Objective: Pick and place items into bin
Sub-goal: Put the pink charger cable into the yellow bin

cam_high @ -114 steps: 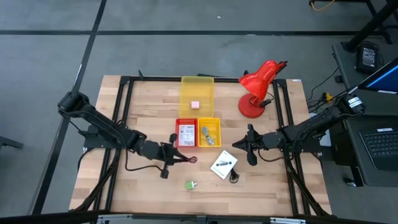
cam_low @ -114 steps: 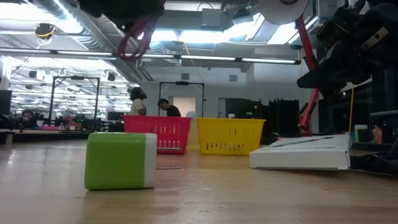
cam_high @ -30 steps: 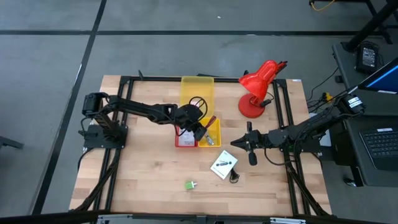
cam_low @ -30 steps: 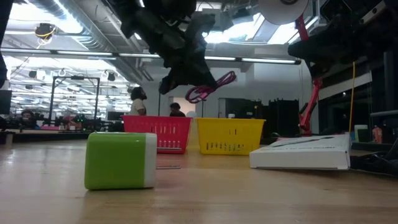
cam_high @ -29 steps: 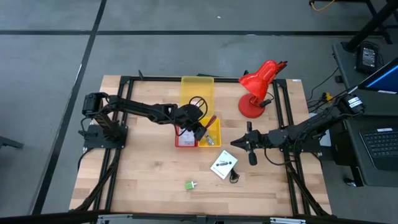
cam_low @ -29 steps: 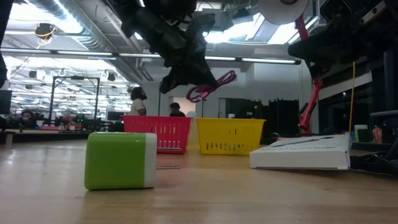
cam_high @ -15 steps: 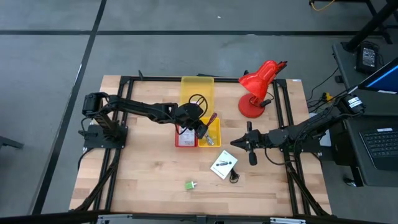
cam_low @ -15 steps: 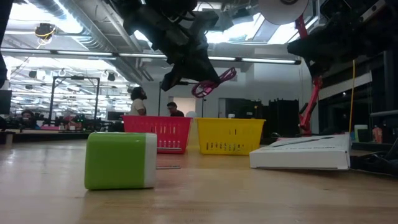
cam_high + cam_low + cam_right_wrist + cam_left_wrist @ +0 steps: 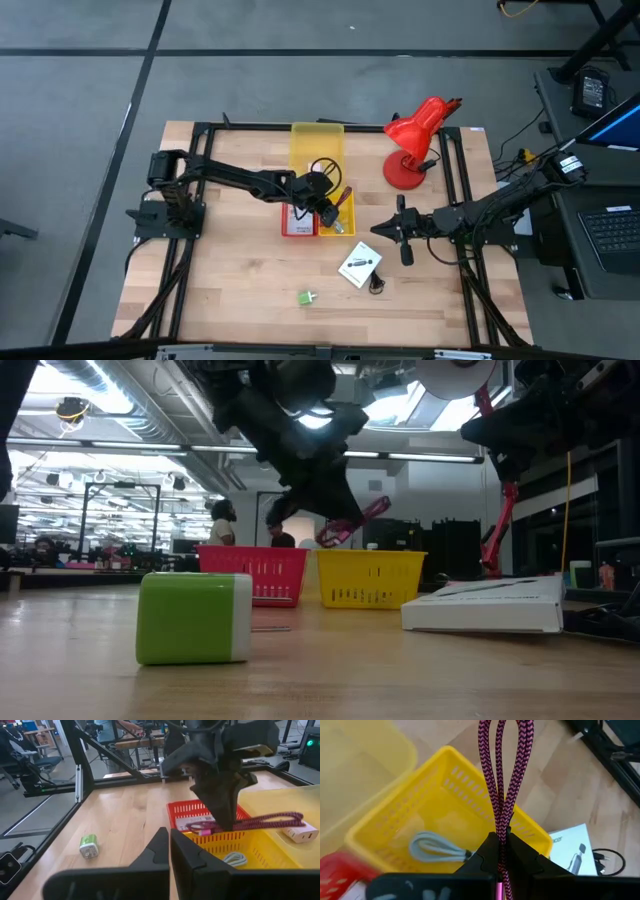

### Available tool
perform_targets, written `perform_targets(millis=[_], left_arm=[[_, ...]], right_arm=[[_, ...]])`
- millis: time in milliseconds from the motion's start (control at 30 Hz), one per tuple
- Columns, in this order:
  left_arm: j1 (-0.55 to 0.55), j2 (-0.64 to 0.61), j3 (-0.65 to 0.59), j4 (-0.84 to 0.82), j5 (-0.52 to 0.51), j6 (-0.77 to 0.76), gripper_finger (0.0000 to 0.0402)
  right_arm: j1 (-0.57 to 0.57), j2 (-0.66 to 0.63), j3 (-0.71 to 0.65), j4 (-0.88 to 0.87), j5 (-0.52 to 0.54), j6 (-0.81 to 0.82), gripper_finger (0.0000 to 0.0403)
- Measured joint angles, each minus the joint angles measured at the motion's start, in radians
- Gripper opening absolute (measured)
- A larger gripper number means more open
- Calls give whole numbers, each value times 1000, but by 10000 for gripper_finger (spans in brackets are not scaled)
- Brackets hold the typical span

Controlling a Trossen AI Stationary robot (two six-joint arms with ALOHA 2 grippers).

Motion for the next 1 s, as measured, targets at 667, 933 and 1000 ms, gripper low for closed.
perform_targets(millis=[667, 933, 1000], left_arm=[[2, 45, 47, -66, 48, -76, 18], [2, 45, 47, -66, 50, -79, 46], [2, 45, 47, -66, 59, -96, 51]], right_arm=[[0, 0, 0, 0, 0, -1, 0], [0, 0, 0, 0, 0, 0, 0], [0, 0, 0, 0, 0, 0, 0]])
